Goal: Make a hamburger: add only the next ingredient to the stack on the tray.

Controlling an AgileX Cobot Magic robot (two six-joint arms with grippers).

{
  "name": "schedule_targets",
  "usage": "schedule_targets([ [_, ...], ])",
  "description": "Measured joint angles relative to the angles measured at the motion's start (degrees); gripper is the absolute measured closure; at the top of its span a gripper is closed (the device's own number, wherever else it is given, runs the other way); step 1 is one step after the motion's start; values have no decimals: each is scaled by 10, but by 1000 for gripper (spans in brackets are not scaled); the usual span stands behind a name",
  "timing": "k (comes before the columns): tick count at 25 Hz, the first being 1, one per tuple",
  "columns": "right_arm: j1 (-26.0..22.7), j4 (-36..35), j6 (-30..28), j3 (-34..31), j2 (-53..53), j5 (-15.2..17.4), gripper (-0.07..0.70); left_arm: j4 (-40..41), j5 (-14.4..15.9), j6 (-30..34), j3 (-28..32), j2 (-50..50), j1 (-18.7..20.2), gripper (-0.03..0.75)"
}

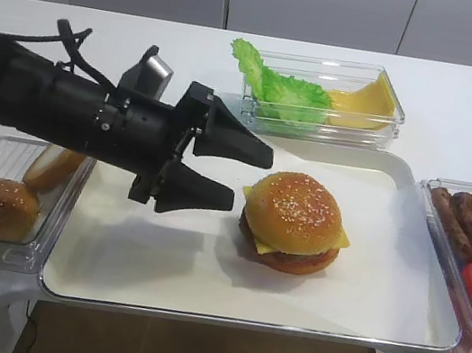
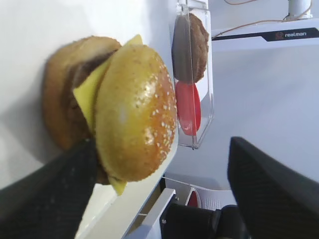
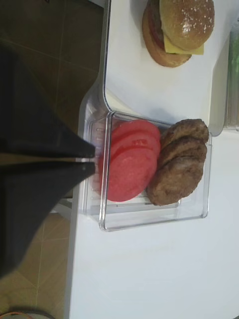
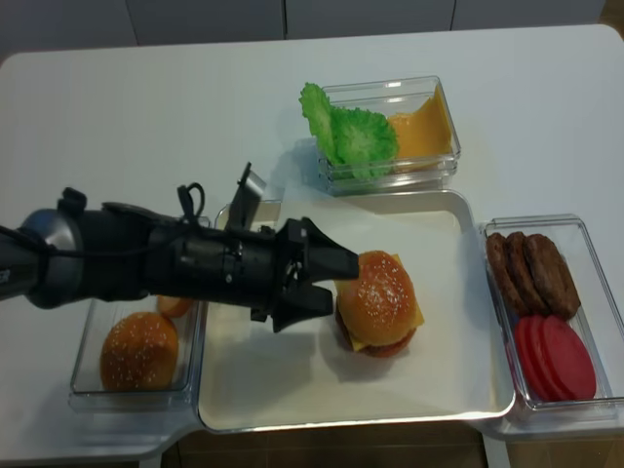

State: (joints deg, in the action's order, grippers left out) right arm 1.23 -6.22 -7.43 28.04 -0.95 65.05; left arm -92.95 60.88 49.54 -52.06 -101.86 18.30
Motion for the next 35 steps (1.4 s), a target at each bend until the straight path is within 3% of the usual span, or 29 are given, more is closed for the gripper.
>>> schedule_targets([
  [3,0,0,0,0,0,0,604,28,3,0,0,6,-26,108],
  [9,0,0,0,0,0,0,604,104,-41,-8,0,79,-70,109],
  [15,0,0,0,0,0,0,604,211,-54,-52,0,158,-131,112],
  [27,0,0,0,0,0,0,604,490,-49,-200,0,327,-253,116],
  [35,0,0,0,0,0,0,604,705,-32,-339,1,429,-260,139],
])
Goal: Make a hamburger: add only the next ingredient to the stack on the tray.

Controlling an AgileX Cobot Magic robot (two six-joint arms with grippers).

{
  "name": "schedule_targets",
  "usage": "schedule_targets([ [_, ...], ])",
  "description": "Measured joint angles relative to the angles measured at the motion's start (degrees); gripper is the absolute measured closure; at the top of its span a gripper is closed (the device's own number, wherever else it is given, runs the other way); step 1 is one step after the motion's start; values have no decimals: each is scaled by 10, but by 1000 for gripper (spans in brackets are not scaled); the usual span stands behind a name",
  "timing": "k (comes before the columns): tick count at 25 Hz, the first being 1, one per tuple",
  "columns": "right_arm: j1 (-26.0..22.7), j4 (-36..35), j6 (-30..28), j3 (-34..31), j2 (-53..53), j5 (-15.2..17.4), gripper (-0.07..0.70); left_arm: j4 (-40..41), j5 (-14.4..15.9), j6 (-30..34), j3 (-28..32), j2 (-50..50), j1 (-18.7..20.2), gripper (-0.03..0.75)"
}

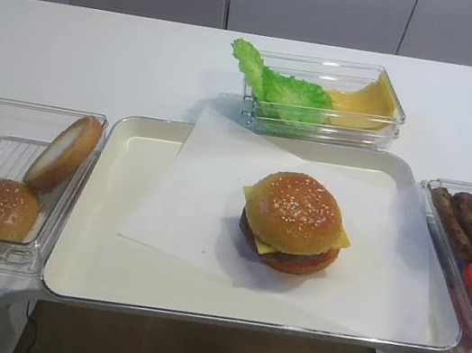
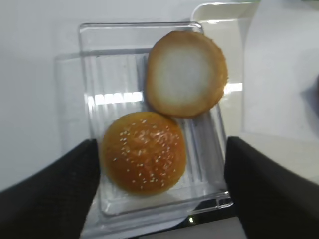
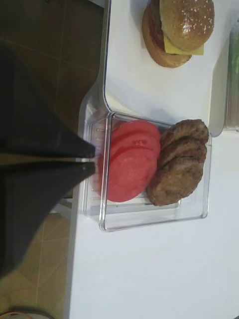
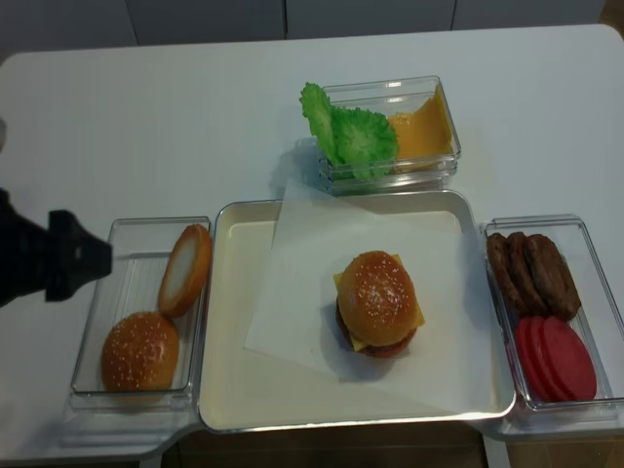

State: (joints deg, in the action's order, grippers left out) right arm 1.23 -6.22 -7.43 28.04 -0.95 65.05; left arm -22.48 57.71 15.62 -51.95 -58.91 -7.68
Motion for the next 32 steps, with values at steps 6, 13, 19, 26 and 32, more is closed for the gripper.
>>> schedule_targets([
  [6,0,0,0,0,0,0,604,58,43,-36,4,62,-2,151],
  [13,0,0,2,0,0,0,604,99,54,-42,35,169,-2,159],
  [19,0,0,2,0,0,0,604,100,60,-43,89,261,-2,175],
  [26,0,0,2,0,0,0,604,100,96,-45,144,373,-3,177],
  [32,0,0,2,0,0,0,604,102,131,-45,166,455,-3,205],
])
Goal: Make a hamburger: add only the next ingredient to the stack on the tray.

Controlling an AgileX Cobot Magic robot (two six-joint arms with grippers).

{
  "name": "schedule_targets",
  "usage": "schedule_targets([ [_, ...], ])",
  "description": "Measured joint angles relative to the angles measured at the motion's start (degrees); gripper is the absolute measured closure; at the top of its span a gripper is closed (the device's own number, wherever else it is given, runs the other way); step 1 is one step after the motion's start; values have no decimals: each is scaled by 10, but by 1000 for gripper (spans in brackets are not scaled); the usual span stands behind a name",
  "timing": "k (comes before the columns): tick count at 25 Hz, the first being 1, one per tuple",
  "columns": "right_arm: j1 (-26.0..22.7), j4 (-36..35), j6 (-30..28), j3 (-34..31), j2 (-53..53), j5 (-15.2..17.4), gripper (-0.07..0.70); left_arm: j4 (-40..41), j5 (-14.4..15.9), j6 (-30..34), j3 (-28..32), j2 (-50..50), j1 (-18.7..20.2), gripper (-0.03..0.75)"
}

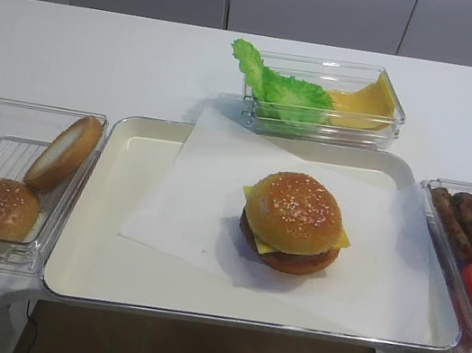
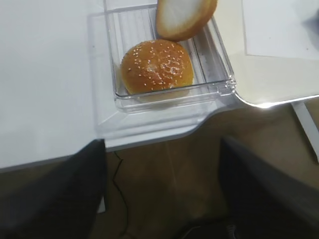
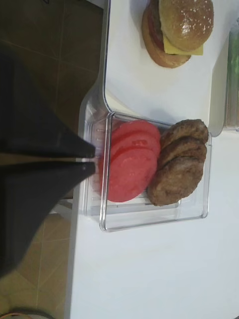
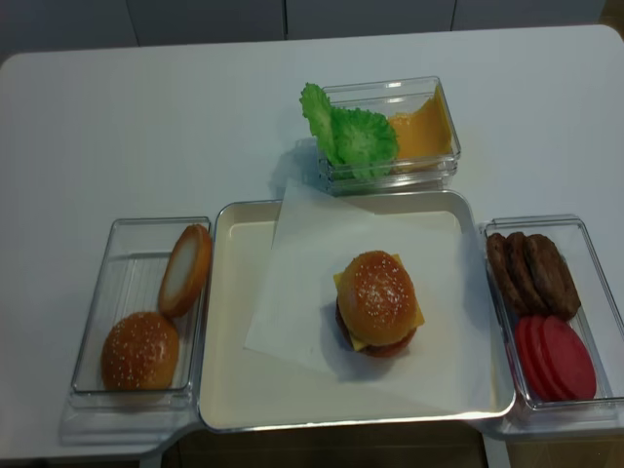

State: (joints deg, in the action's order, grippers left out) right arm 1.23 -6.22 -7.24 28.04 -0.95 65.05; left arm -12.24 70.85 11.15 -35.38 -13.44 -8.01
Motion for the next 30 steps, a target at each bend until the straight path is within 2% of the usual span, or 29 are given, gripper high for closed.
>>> schedule_targets([
  [4,0,0,0,0,0,0,604,17,17,-11,0,49,0,223],
  [14,0,0,1,0,0,0,604,104,24,-91,0,138,0,228],
  [22,0,0,2,0,0,0,604,133,26,-105,1,144,0,228],
  [30,0,0,3,0,0,0,604,134,26,-105,47,144,0,228],
])
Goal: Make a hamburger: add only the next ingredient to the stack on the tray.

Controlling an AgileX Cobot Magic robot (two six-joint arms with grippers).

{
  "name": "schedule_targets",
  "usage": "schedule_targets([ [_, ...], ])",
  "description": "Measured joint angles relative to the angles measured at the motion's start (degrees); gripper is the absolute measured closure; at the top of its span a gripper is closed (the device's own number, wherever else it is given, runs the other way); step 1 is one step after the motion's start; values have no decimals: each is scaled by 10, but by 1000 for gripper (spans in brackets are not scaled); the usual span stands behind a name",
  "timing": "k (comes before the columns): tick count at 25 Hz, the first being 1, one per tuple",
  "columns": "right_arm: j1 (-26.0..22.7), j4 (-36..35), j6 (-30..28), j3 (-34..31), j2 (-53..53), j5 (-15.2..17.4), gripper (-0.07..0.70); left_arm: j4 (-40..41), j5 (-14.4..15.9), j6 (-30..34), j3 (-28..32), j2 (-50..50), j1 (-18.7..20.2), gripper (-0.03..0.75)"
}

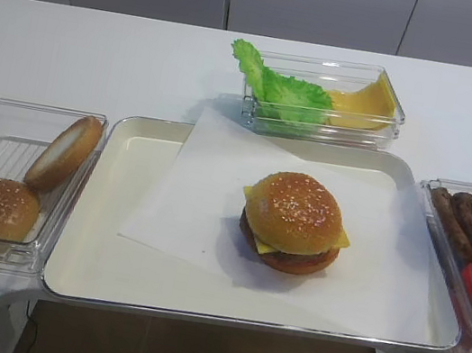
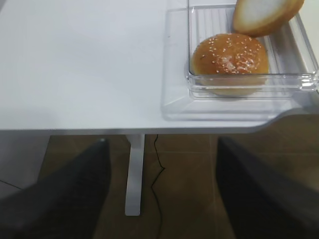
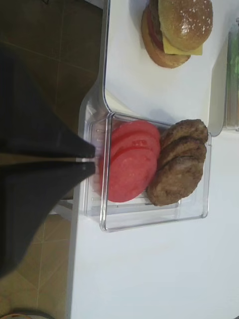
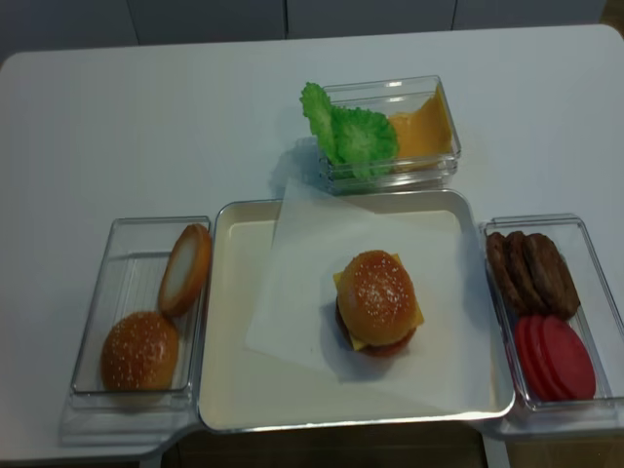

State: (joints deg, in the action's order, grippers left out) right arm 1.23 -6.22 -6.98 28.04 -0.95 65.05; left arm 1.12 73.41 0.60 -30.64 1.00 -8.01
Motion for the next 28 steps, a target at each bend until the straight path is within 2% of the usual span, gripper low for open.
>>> schedule_targets([
  [9,0,0,-1,0,0,0,604,0,-18,11,4,0,0,228],
  [15,0,0,-1,0,0,0,604,-22,-51,11,25,0,0,229],
  [28,0,0,-1,0,0,0,604,-28,-56,11,26,0,0,233],
])
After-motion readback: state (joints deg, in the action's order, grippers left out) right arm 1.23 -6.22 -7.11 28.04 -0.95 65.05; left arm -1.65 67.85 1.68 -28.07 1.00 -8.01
